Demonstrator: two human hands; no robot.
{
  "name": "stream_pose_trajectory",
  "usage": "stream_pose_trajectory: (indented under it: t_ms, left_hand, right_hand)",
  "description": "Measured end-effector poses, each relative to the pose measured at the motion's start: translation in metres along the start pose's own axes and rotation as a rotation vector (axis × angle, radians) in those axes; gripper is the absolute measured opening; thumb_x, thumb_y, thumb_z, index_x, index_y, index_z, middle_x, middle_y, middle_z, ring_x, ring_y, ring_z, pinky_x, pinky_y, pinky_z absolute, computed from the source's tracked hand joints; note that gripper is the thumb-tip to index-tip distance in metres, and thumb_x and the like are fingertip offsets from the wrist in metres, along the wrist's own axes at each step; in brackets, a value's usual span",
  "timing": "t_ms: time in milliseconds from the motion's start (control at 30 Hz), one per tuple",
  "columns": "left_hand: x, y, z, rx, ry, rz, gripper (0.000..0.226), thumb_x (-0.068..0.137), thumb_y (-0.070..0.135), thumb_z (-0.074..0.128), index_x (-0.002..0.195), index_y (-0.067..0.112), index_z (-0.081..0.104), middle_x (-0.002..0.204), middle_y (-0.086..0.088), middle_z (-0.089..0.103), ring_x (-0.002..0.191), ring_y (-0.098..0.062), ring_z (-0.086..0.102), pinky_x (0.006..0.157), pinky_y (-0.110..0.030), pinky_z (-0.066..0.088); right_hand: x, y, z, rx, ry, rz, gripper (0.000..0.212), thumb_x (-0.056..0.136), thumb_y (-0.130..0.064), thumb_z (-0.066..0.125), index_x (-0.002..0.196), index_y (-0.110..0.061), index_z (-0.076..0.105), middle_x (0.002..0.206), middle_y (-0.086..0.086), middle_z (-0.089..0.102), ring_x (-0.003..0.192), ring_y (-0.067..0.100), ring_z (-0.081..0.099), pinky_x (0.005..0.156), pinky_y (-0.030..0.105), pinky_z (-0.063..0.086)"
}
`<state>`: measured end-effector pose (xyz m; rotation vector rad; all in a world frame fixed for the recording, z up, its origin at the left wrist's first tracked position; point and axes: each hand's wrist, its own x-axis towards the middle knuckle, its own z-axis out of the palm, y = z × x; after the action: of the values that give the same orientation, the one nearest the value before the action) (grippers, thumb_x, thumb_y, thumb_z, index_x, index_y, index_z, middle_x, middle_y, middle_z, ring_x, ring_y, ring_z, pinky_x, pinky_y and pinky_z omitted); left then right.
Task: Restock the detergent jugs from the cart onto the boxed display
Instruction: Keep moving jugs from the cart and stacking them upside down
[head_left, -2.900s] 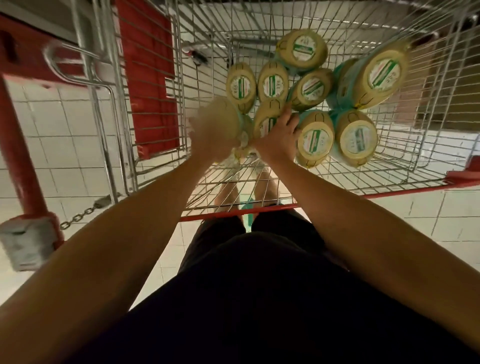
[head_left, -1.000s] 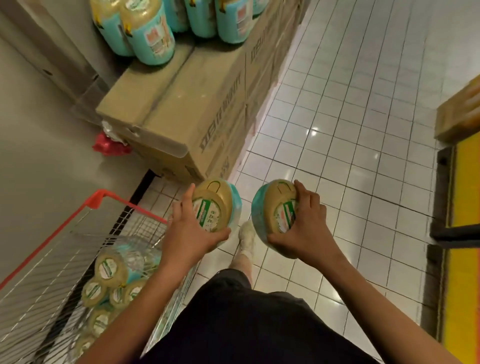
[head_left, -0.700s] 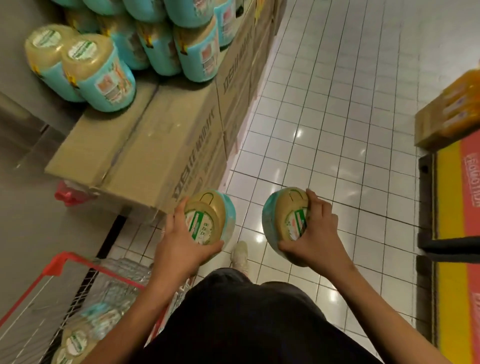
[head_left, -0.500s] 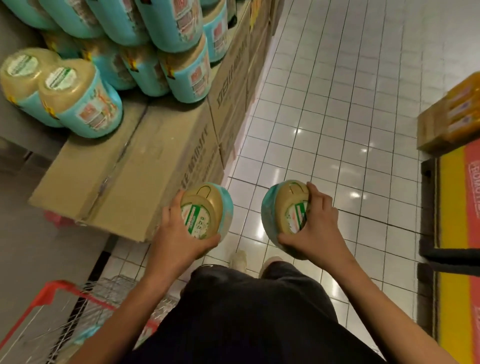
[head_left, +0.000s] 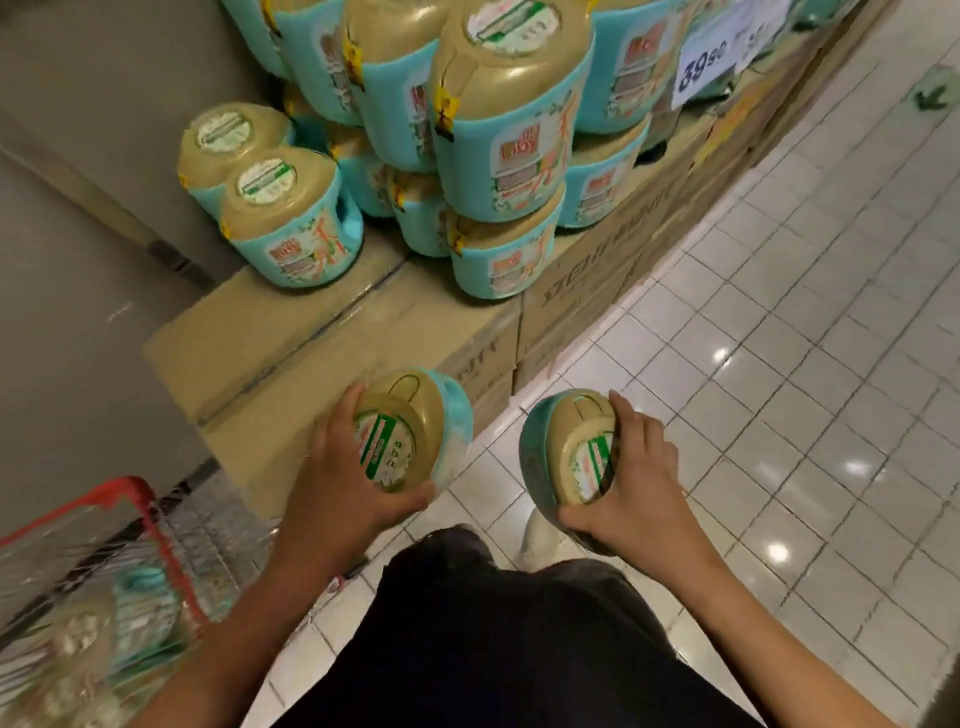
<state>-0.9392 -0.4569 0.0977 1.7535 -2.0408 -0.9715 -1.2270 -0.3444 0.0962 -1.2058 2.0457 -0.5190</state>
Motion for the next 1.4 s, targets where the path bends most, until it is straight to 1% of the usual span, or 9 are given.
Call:
stream_pose_trajectory:
  t_ms: [267,433,667,833,967,1067,1200,1300,1400]
  left_hand:
    - [0.018,0.006,-0.012,-0.03,0.189,-0.163,0.136,0.054,0.049,0.101,0.161,0.043,0.018,0.147,0.002,0.04,0.131,-0.025,0.05,0.107,-0.052,0.049]
    - [0.046,0.0,-0.024,0.0,0.172,-0.175,0.134,0.045,0.075,0.079,0.16,0.048,0.015,0.153,0.0,0.039,0.132,-0.025,0.045,0.101,-0.043,0.044]
    - [0.091,-0.019,-0.039,-0.05,0.207,-0.159,0.132,0.049,0.068,0.085,0.158,0.057,0.012,0.153,0.004,0.038,0.133,-0.024,0.044,0.105,-0.048,0.041]
    - [0.129,-0.024,-0.041,-0.084,0.193,-0.134,0.13,0.054,0.055,0.092,0.159,0.048,0.017,0.153,0.006,0.034,0.136,-0.023,0.043,0.11,-0.047,0.039]
    - [0.147,-0.033,-0.046,-0.278,0.178,-0.065,0.133,0.048,0.062,0.088,0.16,0.046,0.018,0.15,0.016,0.033,0.138,-0.009,0.045,0.111,-0.031,0.041]
    - [0.147,-0.05,-0.046,-0.56,0.206,-0.121,0.126,0.051,0.068,0.093,0.155,0.048,0.025,0.148,0.028,0.038,0.133,0.019,0.04,0.103,-0.003,0.038]
    - [0.137,-0.078,-0.038,-0.782,0.237,-0.389,0.108,0.058,0.088,0.08,0.145,0.033,0.047,0.141,0.013,0.062,0.124,0.001,0.061,0.105,-0.036,0.053]
    - [0.14,-0.079,-0.032,-0.895,0.155,-0.465,0.099,0.06,0.089,0.078,0.14,0.034,0.056,0.127,0.01,0.073,0.11,-0.003,0.071,0.094,-0.038,0.058]
    - [0.161,-0.071,-0.039,-0.952,0.165,-0.427,0.084,0.069,0.078,0.081,0.135,0.03,0.064,0.122,0.008,0.077,0.11,-0.009,0.074,0.084,-0.028,0.06]
  right_hand:
    - [0.067,-0.059,-0.007,0.007,-0.188,-0.204,0.141,0.043,-0.063,0.076,0.164,-0.036,0.009,0.137,-0.018,0.025,0.121,0.006,0.024,0.101,0.031,0.033]
    - [0.103,-0.096,0.013,0.089,-0.202,-0.152,0.142,0.058,-0.043,0.098,0.167,-0.029,0.009,0.136,-0.008,0.028,0.134,0.021,0.031,0.112,0.036,0.031]
    - [0.126,-0.133,0.041,0.122,-0.087,-0.143,0.144,0.059,-0.047,0.097,0.167,-0.037,0.002,0.138,-0.009,0.024,0.14,0.022,0.026,0.105,0.032,0.024]
    - [0.132,-0.158,0.059,0.129,0.002,-0.093,0.142,0.061,-0.053,0.097,0.167,-0.037,0.004,0.15,0.0,0.026,0.143,0.028,0.025,0.101,0.036,0.028]
    - [0.139,-0.171,0.057,0.269,0.029,0.013,0.134,0.067,-0.046,0.098,0.167,-0.031,0.01,0.156,0.0,0.024,0.146,0.022,0.029,0.119,0.04,0.033]
    - [0.141,-0.168,0.048,0.598,-0.072,0.237,0.11,0.078,-0.036,0.092,0.163,-0.034,0.021,0.158,0.001,0.031,0.137,0.02,0.051,0.103,0.047,0.057]
    - [0.134,-0.155,0.049,0.905,-0.248,0.429,0.08,0.082,-0.03,0.085,0.15,-0.025,0.043,0.147,0.009,0.06,0.121,0.022,0.07,0.087,0.046,0.065]
    - [0.133,-0.151,0.057,1.002,-0.246,0.456,0.075,0.08,-0.033,0.086,0.144,-0.017,0.05,0.137,0.008,0.069,0.118,0.019,0.073,0.089,0.044,0.065]
    - [0.135,-0.156,0.069,1.039,-0.275,0.488,0.078,0.074,-0.045,0.087,0.139,-0.014,0.057,0.131,0.006,0.074,0.122,0.023,0.071,0.088,0.038,0.064]
